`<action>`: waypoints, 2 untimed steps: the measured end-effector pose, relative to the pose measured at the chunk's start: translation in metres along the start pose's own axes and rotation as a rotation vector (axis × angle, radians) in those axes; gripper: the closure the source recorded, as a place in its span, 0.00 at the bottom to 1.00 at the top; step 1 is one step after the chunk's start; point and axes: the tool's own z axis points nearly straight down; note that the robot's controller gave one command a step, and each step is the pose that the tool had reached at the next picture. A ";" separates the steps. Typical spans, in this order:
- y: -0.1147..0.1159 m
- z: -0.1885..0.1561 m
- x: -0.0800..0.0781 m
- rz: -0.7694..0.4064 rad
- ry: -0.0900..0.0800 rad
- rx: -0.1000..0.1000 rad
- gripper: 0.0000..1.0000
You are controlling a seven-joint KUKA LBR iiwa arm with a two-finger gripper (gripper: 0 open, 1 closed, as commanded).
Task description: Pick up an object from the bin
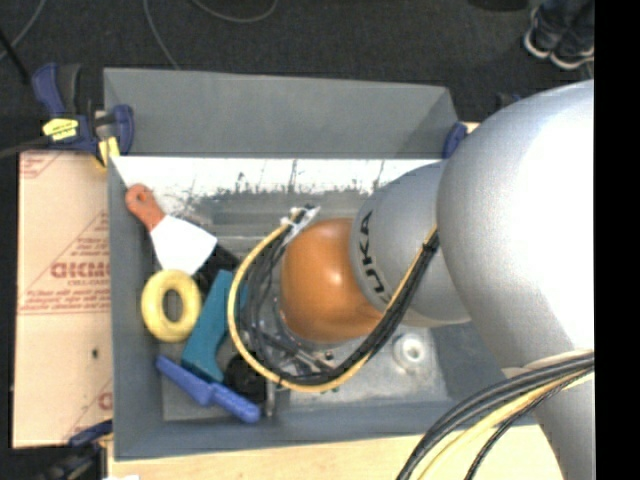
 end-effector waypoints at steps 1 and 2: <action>0.009 -0.019 0.003 -0.024 -0.001 0.002 1.00; 0.030 -0.041 0.000 -0.082 -0.001 0.003 1.00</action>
Offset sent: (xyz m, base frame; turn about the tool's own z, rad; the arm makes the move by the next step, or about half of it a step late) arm -0.0109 0.0400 0.0481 -0.1017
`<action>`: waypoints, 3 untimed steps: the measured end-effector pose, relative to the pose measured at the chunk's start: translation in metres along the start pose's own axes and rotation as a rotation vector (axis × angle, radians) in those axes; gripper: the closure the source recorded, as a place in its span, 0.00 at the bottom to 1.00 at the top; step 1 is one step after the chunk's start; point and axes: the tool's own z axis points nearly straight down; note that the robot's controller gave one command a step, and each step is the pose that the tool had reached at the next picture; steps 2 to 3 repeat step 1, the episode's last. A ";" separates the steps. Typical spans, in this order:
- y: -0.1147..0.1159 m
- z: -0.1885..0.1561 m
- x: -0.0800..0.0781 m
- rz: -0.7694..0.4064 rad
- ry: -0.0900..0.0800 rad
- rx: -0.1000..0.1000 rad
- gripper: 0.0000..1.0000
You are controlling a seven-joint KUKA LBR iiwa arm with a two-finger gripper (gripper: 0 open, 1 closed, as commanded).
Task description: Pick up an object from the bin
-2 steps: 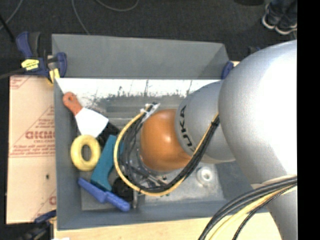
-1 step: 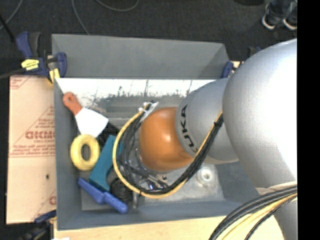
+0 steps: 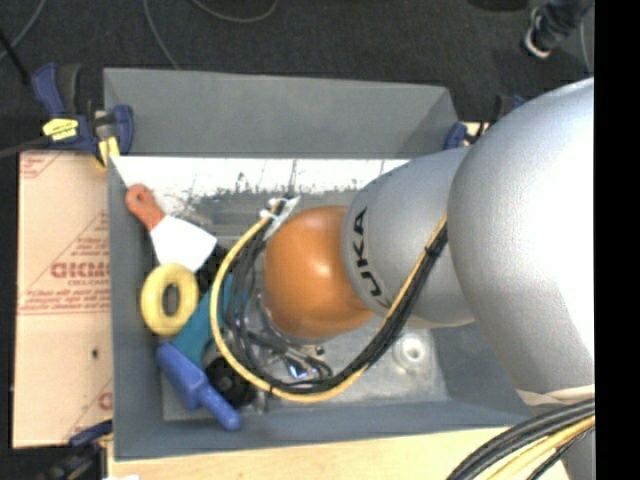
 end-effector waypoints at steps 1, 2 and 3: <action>0.006 -0.008 -0.002 -0.042 -0.003 -0.001 1.00; 0.006 -0.008 -0.002 -0.042 -0.003 -0.001 1.00; 0.006 -0.008 -0.002 -0.042 -0.003 -0.001 1.00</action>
Offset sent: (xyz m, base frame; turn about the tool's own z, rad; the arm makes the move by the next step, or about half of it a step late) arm 0.0011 0.0070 0.1533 -0.0368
